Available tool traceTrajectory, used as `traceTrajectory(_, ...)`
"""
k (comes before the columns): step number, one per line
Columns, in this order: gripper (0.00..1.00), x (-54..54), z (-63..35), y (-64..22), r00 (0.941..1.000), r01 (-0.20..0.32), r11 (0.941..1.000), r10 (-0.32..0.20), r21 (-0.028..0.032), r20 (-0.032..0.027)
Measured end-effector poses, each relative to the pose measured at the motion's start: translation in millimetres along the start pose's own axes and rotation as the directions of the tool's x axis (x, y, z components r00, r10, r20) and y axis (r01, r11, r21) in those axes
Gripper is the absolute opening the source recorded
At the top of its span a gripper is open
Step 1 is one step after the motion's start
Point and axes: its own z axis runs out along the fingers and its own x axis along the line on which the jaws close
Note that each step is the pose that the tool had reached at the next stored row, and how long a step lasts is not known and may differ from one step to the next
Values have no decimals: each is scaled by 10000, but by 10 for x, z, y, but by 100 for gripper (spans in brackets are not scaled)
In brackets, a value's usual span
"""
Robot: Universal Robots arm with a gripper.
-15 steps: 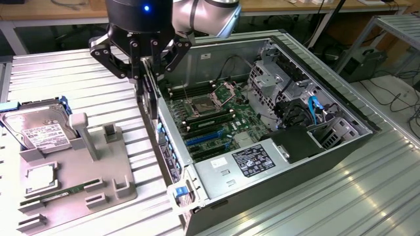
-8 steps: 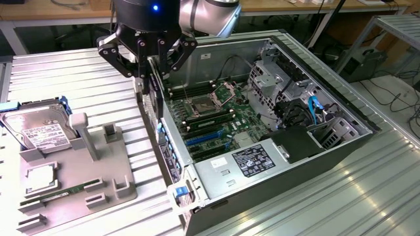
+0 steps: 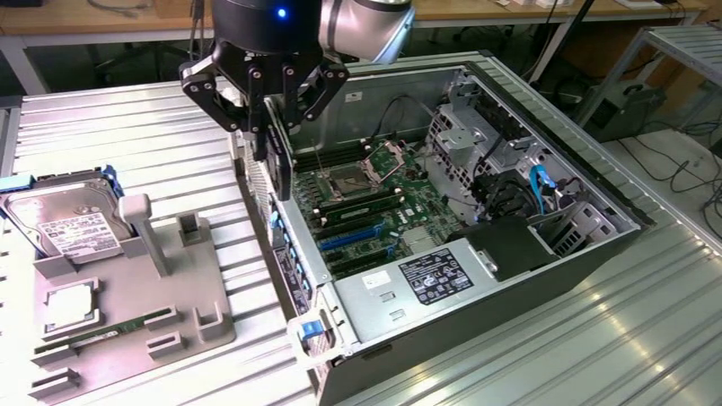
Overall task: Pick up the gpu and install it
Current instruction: 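Pick up the gpu and move the gpu toward the slot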
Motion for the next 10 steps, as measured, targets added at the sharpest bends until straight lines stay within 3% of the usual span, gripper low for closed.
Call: traceTrajectory(10, 28, -120, 0, 4, 10000, 0, 10000, 0, 0, 0)
